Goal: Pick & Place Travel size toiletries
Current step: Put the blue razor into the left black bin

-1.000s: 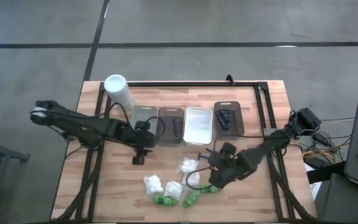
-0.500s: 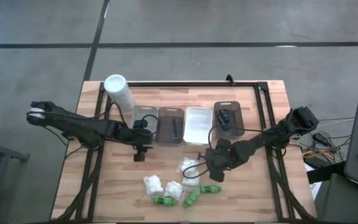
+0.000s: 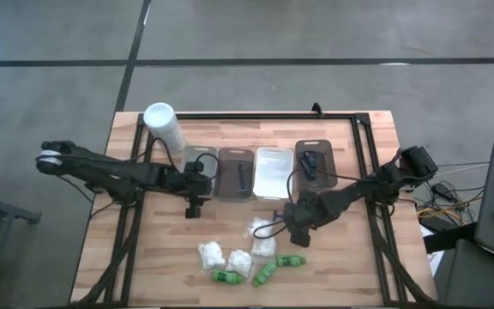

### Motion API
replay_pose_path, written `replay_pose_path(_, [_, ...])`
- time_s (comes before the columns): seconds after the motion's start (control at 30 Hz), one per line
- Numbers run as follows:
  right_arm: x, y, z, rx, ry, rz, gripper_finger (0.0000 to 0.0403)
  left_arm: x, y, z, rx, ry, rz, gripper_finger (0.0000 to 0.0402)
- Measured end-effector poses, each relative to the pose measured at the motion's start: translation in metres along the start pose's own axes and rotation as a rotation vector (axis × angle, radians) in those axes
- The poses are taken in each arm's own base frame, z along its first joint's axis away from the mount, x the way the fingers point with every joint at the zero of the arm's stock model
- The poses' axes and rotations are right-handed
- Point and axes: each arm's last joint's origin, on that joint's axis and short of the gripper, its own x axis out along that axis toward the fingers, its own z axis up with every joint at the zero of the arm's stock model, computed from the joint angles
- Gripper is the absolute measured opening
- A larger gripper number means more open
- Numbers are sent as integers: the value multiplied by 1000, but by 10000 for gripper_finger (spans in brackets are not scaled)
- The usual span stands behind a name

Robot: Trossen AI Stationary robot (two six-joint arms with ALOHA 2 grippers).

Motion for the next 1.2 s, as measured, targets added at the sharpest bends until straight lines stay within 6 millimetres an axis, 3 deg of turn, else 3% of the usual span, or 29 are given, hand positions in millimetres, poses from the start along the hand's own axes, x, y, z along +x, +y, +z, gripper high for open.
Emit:
replay_pose_path(0.33, [24,5,0,-15,29,-21,220,0,2,0,-7,3,4,165])
replay_pose_path(0.63, [21,5,0,17,33,-10,215,0,2,0,-10,2,1,165])
replay_pose_path(0.83, [21,5,0,78,55,13,163,-2,2,4,-13,-11,0,165])
replay_pose_path(1.2, [18,5,2,193,60,19,27,-9,3,17,-19,-52,0,165])
